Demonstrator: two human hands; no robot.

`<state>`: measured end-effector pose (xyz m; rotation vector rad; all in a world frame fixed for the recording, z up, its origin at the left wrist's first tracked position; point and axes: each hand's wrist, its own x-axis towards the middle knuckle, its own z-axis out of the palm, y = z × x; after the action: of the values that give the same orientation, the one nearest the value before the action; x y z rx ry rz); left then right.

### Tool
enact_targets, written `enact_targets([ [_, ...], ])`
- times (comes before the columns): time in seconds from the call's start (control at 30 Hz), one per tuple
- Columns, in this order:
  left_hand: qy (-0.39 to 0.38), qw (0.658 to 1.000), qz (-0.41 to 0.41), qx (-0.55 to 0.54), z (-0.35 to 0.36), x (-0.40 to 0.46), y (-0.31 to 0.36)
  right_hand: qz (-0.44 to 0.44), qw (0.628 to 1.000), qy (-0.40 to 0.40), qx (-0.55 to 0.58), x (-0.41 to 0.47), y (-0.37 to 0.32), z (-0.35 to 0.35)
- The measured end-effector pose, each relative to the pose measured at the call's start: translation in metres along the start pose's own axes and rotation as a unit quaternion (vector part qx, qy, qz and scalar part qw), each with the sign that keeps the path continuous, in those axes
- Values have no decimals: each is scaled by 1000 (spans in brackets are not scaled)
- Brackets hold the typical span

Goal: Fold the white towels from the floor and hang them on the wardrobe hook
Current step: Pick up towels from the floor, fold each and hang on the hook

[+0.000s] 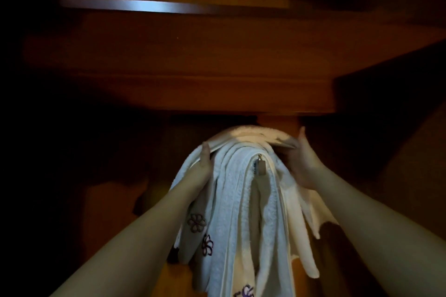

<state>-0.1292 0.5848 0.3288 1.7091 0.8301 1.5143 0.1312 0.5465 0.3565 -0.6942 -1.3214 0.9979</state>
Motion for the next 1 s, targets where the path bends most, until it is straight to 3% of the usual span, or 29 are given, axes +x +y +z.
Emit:
enact_targets([
  [0.07,-22,988,-32,-150,7,-2,3,51,993,47,95,2,-6,5],
  [0.13,-20,965,-45,-256,12,-1,7,90,980,129,122,2,-8,10],
  [0.2,12,953,-60,-298,13,-2,8,89,968,213,96,5,-4,14],
  [0.3,68,961,-66,-259,14,-5,3,73,953,279,88,4,11,14],
  [0.63,155,961,-155,-170,39,-29,-13,111,948,251,160,-20,64,22],
  [0.77,156,968,-145,-132,38,-32,-12,139,955,251,77,-28,64,30],
  [1.0,147,955,-186,-177,38,-45,-9,170,964,203,-26,-43,57,32],
])
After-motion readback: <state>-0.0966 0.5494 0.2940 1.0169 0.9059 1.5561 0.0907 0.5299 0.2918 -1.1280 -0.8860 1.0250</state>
